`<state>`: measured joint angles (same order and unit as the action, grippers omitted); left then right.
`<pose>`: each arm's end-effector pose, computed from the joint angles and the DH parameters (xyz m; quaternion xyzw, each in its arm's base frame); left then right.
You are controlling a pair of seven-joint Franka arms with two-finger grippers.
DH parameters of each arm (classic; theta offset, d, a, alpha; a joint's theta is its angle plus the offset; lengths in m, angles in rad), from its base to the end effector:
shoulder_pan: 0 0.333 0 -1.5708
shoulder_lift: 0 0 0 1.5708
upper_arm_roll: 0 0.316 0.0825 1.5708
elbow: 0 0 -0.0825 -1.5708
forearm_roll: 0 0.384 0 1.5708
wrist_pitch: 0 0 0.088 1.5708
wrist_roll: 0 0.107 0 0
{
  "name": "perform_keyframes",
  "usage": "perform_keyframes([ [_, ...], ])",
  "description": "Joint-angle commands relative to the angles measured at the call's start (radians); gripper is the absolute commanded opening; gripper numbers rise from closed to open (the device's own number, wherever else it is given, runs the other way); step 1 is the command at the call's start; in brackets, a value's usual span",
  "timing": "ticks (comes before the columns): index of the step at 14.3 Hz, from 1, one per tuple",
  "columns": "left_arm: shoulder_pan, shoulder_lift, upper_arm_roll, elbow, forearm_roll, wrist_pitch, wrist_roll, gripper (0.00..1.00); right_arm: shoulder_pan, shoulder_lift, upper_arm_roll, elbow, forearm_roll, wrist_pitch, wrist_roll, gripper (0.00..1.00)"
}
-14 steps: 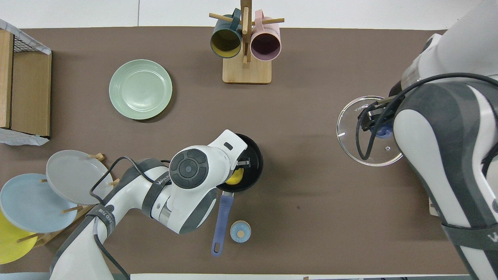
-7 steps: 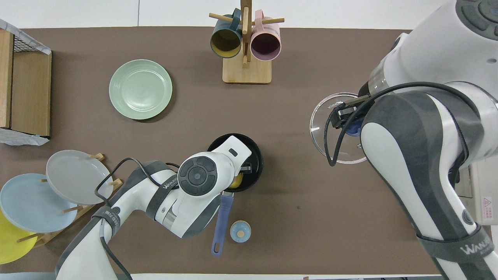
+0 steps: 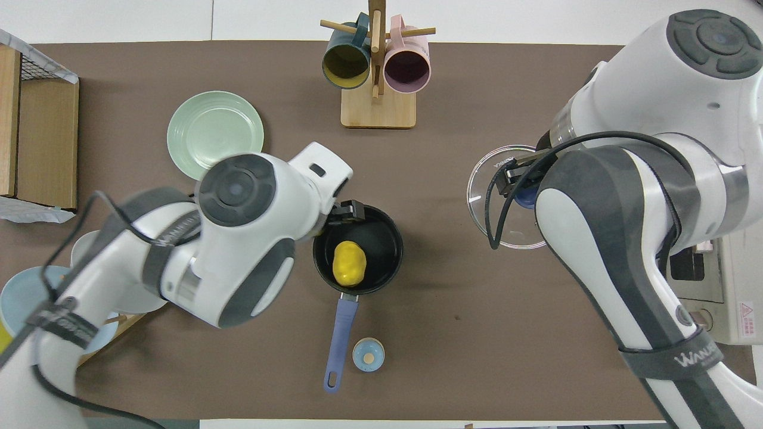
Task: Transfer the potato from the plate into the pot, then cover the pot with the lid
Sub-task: 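Withdraw the left gripper while the right gripper carries the lid over, then lower the glass lid onto the saucepan with the right gripper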
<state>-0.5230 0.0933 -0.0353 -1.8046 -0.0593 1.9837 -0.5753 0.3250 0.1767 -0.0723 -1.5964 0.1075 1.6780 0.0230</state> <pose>0.5061 -0.3197 0.4958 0.9985 0.0194 0.0205 0.0477 0.5843 0.1648 0.5190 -0.9921 -0.1064 0.0532 0.0398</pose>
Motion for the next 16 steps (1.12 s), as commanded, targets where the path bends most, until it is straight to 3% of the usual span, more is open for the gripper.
perform_keyframes([
  [1,0.171,-0.017,-0.008,0.166,0.009,-0.188,0.156,1.0,0.014,-0.042,0.003,-0.065,0.015,0.052,0.023,0.0],
  [4,0.319,-0.026,0.0,0.232,0.01,-0.296,0.369,1.0,0.113,-0.033,0.005,-0.073,0.014,0.1,0.136,0.0],
  [8,0.454,-0.063,-0.005,0.226,0.021,-0.391,0.589,1.0,0.304,0.029,0.003,-0.069,0.012,0.227,0.403,0.0],
  [12,0.475,-0.06,-0.003,0.244,0.055,-0.428,0.597,1.0,0.362,0.079,0.005,-0.069,0.009,0.287,0.466,0.0],
  [16,0.463,-0.075,0.008,0.306,0.058,-0.574,0.591,1.0,0.368,0.099,0.006,-0.074,0.011,0.331,0.466,0.0],
])
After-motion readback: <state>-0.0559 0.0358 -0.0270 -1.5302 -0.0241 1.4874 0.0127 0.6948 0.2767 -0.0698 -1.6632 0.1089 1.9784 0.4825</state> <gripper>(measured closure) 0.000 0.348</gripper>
